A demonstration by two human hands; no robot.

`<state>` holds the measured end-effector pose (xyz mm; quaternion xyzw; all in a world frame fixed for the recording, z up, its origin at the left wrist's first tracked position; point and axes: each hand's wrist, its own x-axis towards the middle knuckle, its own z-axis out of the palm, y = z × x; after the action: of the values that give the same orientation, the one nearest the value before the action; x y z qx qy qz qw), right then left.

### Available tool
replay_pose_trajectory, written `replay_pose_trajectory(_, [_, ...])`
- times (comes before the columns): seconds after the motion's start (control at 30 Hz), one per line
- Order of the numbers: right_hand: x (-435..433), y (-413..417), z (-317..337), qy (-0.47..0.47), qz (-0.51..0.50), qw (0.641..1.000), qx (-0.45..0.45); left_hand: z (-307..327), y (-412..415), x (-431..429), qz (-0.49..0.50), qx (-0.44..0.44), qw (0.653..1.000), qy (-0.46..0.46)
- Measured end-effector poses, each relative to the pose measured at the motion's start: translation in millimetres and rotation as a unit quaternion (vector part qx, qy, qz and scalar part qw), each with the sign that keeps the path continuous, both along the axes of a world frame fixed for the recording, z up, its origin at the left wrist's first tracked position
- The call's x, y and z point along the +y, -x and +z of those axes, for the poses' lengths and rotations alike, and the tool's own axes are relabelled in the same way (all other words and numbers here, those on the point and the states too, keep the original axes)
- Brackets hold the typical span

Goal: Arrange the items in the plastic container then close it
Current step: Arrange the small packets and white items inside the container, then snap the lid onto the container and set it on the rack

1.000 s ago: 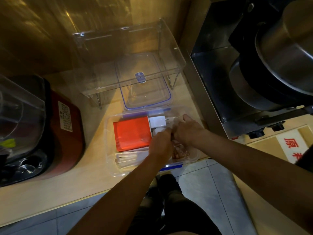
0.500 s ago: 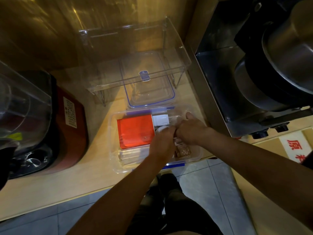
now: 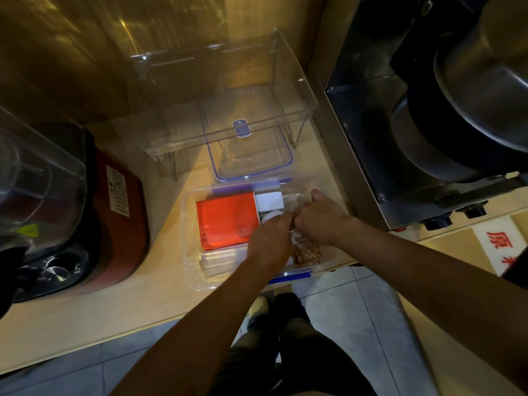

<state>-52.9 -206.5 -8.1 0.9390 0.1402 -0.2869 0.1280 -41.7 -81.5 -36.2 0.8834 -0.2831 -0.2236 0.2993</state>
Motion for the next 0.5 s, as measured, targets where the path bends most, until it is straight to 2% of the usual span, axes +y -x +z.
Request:
replay_pose_trajectory(0.17, [1.7,0.2,-1.5,0.028,0.025,0.999,0.011,0.8,0.7,-0.1,-0.007,0.0,1.0,-0.016])
replay_pose_trajectory(0.23, [0.2,-1.7,-0.9,0.002,0.011,1.0,0.016,4.0,-2.1,1.1,-0.008,-0.008,1.0,-0.006])
replay_pose_trajectory(0.3, [-3.0,-6.2,3.2,-0.066,-0.038,0.997,0.015,13.6,-8.9,5.3,-0.003,-0.025,1.0,-0.005])
replay_pose_trajectory(0.4, [-9.6,-15.9,13.0,-0.191,-0.137,0.971,-0.05,35.8,-33.0,17.4,0.094,-0.041,0.994,0.038])
replay_pose_trajectory(0.5, [-17.2,-27.0,17.2,-0.272,-0.247,0.911,-0.186,48.7,-70.3,32.5,0.186,-0.125,0.972,0.063])
